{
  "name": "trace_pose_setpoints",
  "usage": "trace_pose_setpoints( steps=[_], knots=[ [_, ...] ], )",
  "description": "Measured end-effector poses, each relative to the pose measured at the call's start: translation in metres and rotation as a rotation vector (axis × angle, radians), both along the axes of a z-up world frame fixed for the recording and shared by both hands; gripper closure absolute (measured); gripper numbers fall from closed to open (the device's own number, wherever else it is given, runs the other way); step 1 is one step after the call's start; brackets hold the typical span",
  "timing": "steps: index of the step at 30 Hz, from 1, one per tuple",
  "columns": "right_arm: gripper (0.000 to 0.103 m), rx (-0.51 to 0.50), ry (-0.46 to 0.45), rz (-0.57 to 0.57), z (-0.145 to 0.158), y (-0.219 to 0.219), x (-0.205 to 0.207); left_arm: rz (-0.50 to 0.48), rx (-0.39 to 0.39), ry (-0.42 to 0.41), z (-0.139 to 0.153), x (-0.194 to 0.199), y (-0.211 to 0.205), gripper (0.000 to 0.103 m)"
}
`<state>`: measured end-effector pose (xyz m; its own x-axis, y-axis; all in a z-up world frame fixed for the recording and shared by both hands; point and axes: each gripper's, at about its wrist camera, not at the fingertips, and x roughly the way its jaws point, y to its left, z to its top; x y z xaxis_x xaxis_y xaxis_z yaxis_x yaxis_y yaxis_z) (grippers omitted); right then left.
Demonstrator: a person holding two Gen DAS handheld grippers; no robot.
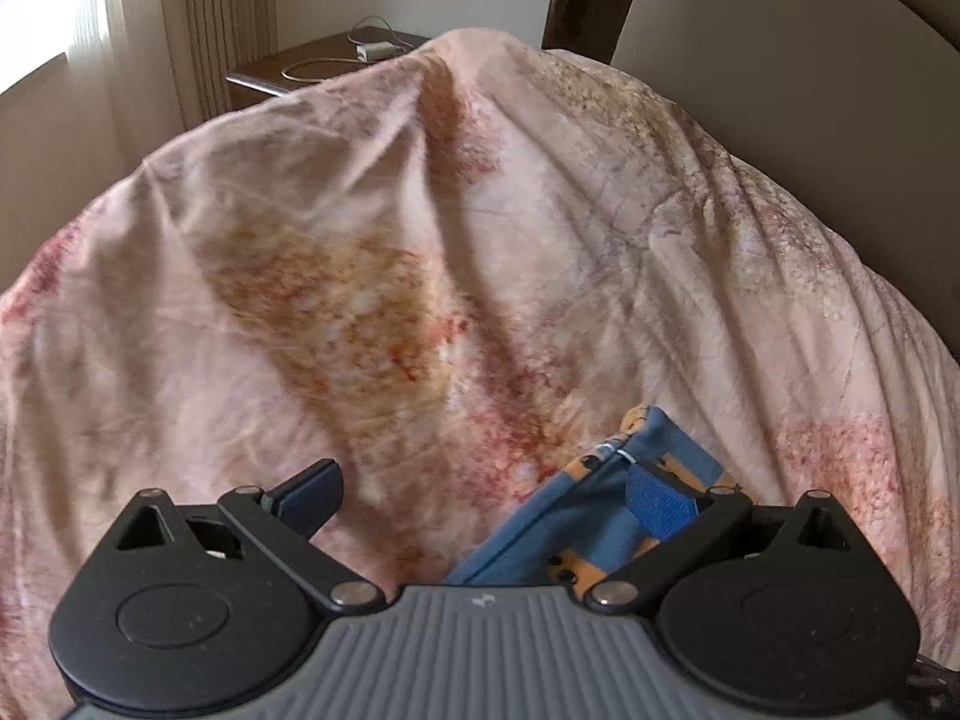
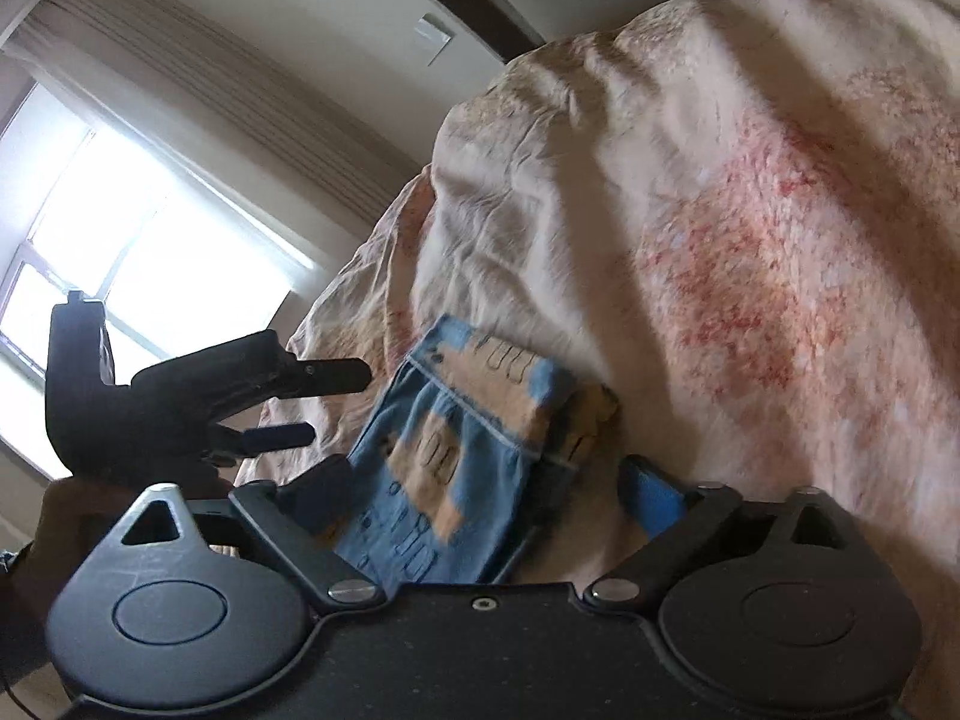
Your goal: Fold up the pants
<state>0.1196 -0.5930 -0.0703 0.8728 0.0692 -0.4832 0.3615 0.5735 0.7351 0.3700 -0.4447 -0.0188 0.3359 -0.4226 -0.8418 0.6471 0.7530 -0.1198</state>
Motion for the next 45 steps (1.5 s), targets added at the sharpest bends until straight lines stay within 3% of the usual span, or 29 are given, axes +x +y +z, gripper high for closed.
trace_pose_setpoints(
  steps=[10, 15, 18, 23, 25, 28, 31, 40, 43, 45],
  knots=[
    [0.059, 0.053, 0.005, -0.085, -0.015, -0.014, 0.009, -0.047, 0.124, -0.067, -0.023, -0.006, -0.012, 0.000],
    [0.085, -0.012, 0.023, -0.077, -0.009, -0.008, 0.009, -0.036, 0.139, -0.111, -0.004, -0.016, -0.018, 0.000],
    [0.087, -0.193, 0.015, -0.036, 0.009, 0.011, 0.011, -0.005, 0.089, -0.070, 0.018, -0.017, -0.020, 0.000],
    [0.087, -0.575, 0.006, 0.100, 0.032, 0.061, 0.019, 0.020, 0.045, 0.088, 0.044, -0.013, -0.034, 0.001],
    [0.087, -0.679, 0.004, 0.164, 0.036, 0.078, 0.022, 0.029, 0.028, 0.147, 0.048, -0.013, -0.040, 0.003],
    [0.087, -0.783, -0.001, 0.226, 0.037, 0.096, 0.022, 0.049, 0.091, 0.202, 0.044, -0.013, -0.051, 0.010],
    [0.087, -0.829, -0.005, 0.252, 0.037, 0.105, 0.021, 0.053, 0.148, 0.169, 0.039, -0.021, -0.059, 0.016],
    [0.087, -0.874, 0.009, 0.294, 0.035, 0.116, 0.023, 0.032, 0.237, 0.198, 0.022, -0.037, -0.076, 0.025],
    [0.087, -0.886, 0.010, 0.298, 0.035, 0.118, 0.023, 0.018, 0.252, 0.188, 0.020, -0.044, -0.078, 0.042],
    [0.087, -0.898, 0.009, 0.304, 0.035, 0.121, 0.022, -0.002, 0.269, 0.197, 0.016, -0.046, -0.079, 0.060]
  ],
)
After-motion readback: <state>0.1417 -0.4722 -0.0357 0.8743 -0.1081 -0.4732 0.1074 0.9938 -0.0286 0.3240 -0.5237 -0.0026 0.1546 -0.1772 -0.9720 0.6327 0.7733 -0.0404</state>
